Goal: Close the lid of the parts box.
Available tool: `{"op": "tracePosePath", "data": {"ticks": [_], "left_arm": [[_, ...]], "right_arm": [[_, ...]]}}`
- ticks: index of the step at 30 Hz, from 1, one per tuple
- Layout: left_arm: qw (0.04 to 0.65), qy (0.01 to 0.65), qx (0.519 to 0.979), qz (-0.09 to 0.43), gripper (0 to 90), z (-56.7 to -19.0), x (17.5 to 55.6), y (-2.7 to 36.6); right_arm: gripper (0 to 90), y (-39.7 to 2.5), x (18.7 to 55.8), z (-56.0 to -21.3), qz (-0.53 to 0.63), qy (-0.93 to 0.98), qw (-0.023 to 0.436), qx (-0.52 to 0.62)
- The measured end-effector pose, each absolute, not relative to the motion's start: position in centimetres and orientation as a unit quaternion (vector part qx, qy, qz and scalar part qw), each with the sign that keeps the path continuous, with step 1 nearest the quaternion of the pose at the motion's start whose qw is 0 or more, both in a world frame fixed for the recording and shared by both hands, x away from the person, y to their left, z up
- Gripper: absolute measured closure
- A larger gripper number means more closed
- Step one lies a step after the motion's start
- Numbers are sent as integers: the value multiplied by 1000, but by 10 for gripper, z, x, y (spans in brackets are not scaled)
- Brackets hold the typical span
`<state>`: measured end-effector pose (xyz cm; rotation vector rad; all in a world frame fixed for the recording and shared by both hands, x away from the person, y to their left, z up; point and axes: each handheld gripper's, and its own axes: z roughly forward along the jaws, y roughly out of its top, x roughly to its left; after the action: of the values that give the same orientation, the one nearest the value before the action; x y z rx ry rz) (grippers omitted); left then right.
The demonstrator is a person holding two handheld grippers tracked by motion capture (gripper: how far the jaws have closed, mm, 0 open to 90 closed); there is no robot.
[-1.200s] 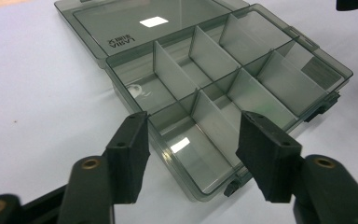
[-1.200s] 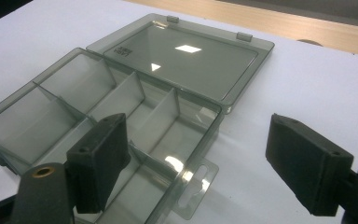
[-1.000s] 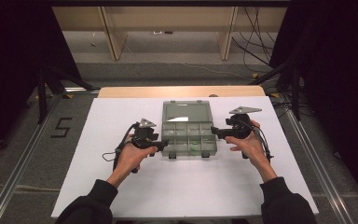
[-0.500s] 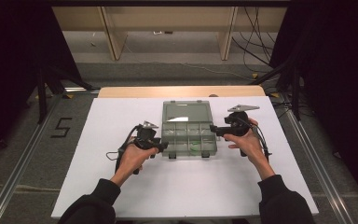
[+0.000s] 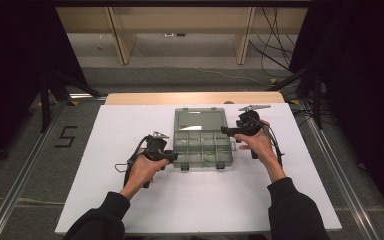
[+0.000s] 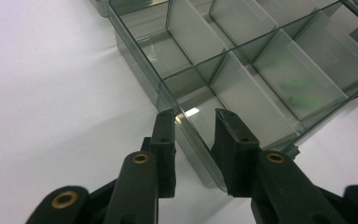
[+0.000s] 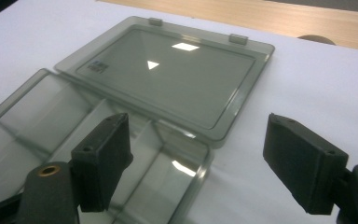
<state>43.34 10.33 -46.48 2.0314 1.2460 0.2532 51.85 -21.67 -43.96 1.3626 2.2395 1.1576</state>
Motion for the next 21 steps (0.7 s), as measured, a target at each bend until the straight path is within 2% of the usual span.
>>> {"op": "tracePosePath", "data": {"ticks": [5, 7, 14, 15, 21], "left_arm": [[364, 488, 787, 97, 697, -465, 433, 103], [367, 489, 785, 95, 698, -465, 433, 103], [369, 489, 784, 100, 699, -466, 433, 103], [370, 488, 784, 101, 699, -466, 433, 103], [370, 487, 784, 101, 700, -466, 433, 103]], "right_arm": [[251, -216, 534, -441, 386, 764, 110, 505], [252, -217, 537, -442, 381, 771, 125, 495], [260, -207, 548, -447, 373, 768, 115, 507], [269, -208, 553, -447, 366, 773, 127, 502], [270, -206, 563, -452, 352, 773, 113, 515]]}}
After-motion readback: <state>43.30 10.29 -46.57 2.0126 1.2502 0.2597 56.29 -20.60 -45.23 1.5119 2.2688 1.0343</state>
